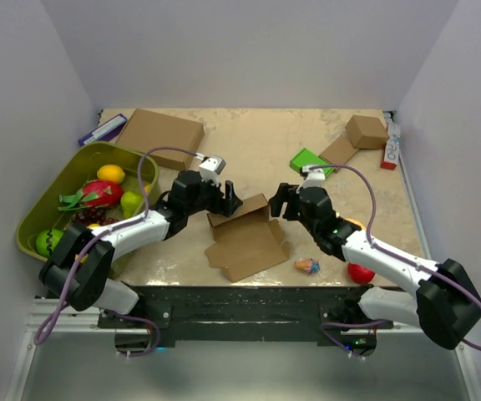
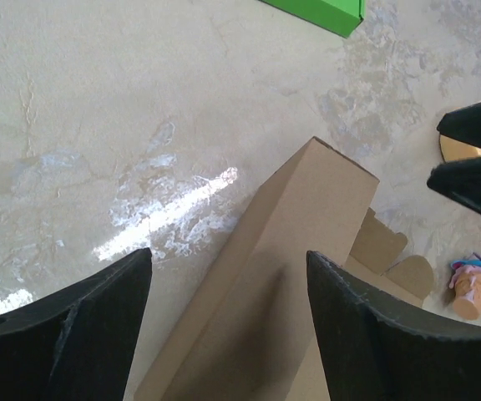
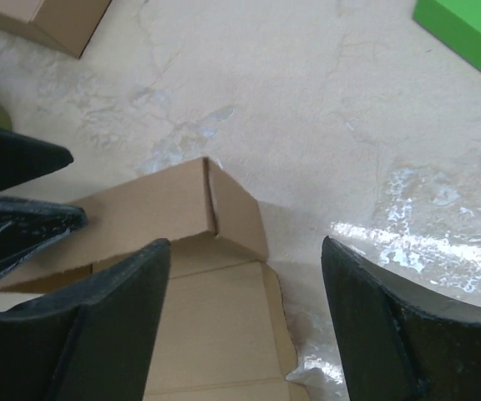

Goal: Fold the paper box

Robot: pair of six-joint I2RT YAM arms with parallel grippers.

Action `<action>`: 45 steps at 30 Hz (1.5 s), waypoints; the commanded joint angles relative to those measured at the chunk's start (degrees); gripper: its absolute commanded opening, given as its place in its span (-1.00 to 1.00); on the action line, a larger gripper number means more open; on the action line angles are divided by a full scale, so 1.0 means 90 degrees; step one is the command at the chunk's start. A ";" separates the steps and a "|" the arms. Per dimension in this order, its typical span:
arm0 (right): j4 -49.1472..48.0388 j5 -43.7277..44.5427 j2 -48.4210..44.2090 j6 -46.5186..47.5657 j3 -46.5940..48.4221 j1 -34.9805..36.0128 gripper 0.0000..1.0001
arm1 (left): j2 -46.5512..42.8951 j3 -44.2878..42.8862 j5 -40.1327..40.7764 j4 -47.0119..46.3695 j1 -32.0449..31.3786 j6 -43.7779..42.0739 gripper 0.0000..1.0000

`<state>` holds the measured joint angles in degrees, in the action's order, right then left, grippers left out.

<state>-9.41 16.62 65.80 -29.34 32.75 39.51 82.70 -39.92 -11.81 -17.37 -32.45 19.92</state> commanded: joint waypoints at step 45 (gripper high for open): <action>0.3290 -0.2168 0.1185 0.1814 0.2589 -0.0269 -1.00 | -0.0731 -0.3289 0.1088 0.4217 -0.1512 -0.3764 0.66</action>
<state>11.86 0.21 76.75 -19.35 49.04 36.91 77.43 -68.12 -1.21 18.24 -45.93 -5.56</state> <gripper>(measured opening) 0.020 0.832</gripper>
